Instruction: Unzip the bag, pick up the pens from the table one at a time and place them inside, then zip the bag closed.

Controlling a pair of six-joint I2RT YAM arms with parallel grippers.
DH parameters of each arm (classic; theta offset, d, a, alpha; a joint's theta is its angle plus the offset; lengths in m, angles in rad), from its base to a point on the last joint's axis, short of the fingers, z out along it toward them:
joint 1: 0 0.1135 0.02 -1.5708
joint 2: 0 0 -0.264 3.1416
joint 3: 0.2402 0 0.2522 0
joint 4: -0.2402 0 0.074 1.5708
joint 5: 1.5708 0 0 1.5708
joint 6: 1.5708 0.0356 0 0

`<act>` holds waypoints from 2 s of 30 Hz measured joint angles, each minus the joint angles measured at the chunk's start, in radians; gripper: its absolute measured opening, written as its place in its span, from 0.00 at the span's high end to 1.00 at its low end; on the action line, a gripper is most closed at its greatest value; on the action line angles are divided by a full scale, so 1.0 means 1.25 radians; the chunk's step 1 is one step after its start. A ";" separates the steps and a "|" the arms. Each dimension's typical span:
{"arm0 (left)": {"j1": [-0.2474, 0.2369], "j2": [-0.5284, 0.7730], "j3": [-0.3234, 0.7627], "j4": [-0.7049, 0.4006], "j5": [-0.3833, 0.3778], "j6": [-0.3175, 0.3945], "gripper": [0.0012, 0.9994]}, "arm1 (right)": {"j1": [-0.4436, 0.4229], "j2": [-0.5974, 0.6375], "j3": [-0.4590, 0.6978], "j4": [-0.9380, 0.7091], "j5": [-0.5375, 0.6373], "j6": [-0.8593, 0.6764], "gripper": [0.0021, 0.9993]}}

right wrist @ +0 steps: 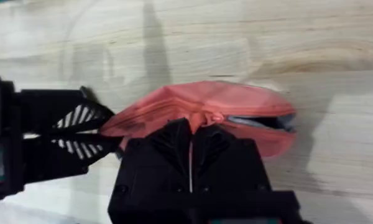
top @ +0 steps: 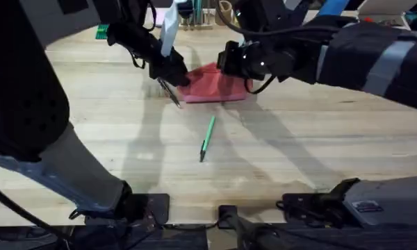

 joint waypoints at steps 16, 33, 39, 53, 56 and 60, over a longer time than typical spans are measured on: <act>0.000 0.000 0.000 -0.002 -0.001 0.000 0.96 | 0.058 0.032 -0.003 0.084 -0.002 0.009 0.97; 0.000 0.000 0.000 -0.006 -0.013 0.000 0.96 | 0.083 0.078 -0.008 0.180 -0.016 0.019 0.97; 0.006 0.000 0.000 -0.014 -0.024 0.000 0.96 | 0.104 0.092 -0.009 0.228 -0.014 0.021 0.97; 0.011 0.000 0.000 -0.015 -0.021 0.010 0.96 | 0.156 0.091 -0.009 0.286 -0.032 0.025 0.97; 0.011 0.000 0.000 -0.014 -0.021 0.009 0.96 | 0.156 0.091 -0.009 0.286 -0.032 0.025 0.97; 0.011 0.000 0.000 -0.014 -0.021 0.010 0.96 | 0.156 0.091 -0.009 0.286 -0.031 0.009 0.97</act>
